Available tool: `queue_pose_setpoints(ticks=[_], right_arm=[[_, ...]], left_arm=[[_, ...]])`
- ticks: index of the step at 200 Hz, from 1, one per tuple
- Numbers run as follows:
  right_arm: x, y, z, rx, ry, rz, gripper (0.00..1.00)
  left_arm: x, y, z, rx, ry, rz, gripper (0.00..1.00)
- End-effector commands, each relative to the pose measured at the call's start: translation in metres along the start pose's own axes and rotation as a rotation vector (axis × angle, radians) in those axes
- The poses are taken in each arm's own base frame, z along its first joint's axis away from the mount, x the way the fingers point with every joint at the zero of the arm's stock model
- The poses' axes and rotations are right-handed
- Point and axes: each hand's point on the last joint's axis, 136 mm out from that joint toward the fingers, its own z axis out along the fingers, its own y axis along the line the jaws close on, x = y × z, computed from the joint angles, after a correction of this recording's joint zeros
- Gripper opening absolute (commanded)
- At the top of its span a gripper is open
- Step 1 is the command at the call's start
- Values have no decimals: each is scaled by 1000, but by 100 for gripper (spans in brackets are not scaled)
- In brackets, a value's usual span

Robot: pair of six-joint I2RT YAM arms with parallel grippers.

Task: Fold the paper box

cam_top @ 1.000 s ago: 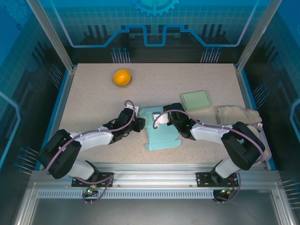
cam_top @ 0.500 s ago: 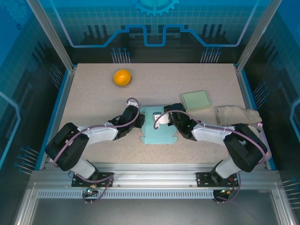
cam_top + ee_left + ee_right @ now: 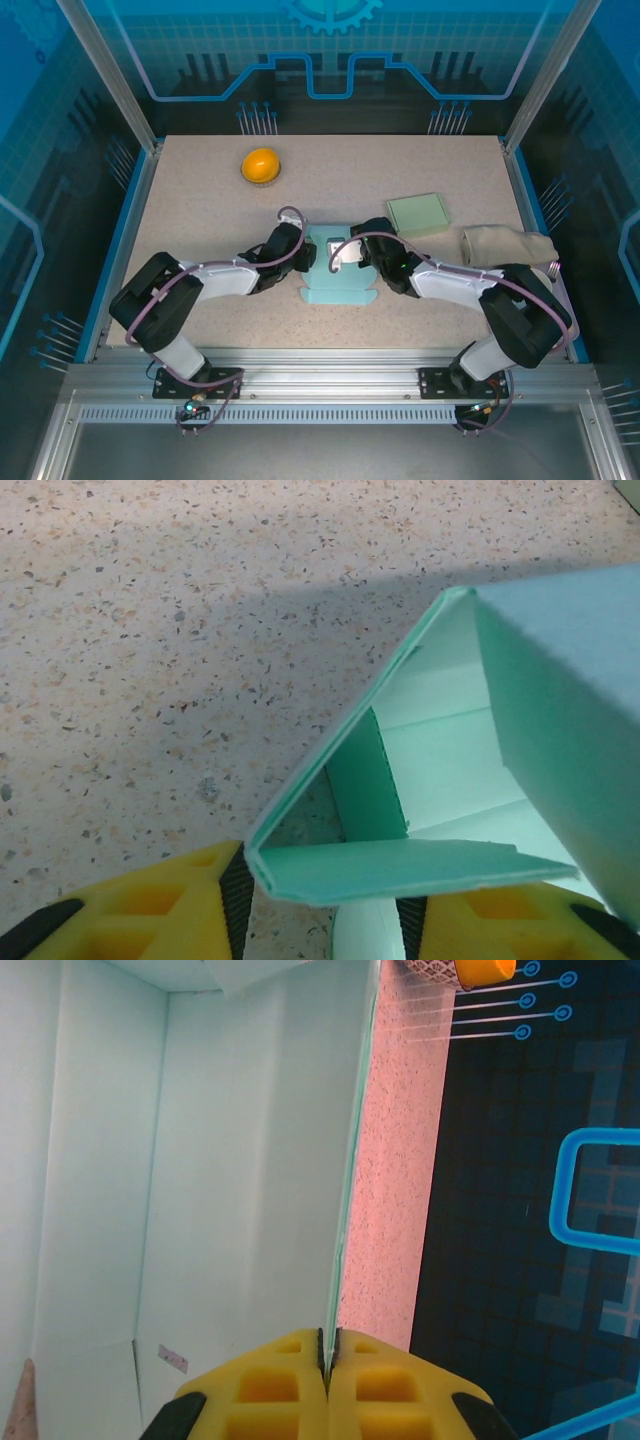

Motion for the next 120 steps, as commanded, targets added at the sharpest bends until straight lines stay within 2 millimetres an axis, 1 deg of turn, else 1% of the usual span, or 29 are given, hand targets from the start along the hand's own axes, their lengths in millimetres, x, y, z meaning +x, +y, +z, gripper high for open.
queue_pose_setpoints(ticks=[1,16,27,40,60,75,86,88,91,102,120], right_arm=[[-17,43,5,-185,-107,-3,0],[-11,40,10,-193,-92,28,0],[-6,39,13,-197,-81,48,0],[-2,37,17,-184,-64,61,0],[2,31,22,-153,-38,62,0],[3,29,24,-135,-31,57,0],[4,32,23,-138,-26,46,0],[3,28,24,-119,-31,48,0],[3,27,25,-113,-30,45,0],[5,30,26,-109,-22,27,0],[6,35,29,-112,-11,4,0]], left_arm=[[-49,-38,-7,148,-157,-6,41],[-48,-45,-11,189,-157,-1,39],[-44,-47,-14,207,-147,4,39],[-39,-43,-19,204,-140,4,39],[-26,-28,-26,152,-124,16,39],[-19,-16,-36,109,-127,30,40],[-14,-8,-45,89,-132,30,40],[-15,-6,-47,85,-137,30,40],[-14,-4,-50,82,-141,29,41],[-12,1,-59,74,-150,32,41],[-16,14,-72,43,-172,17,41]])
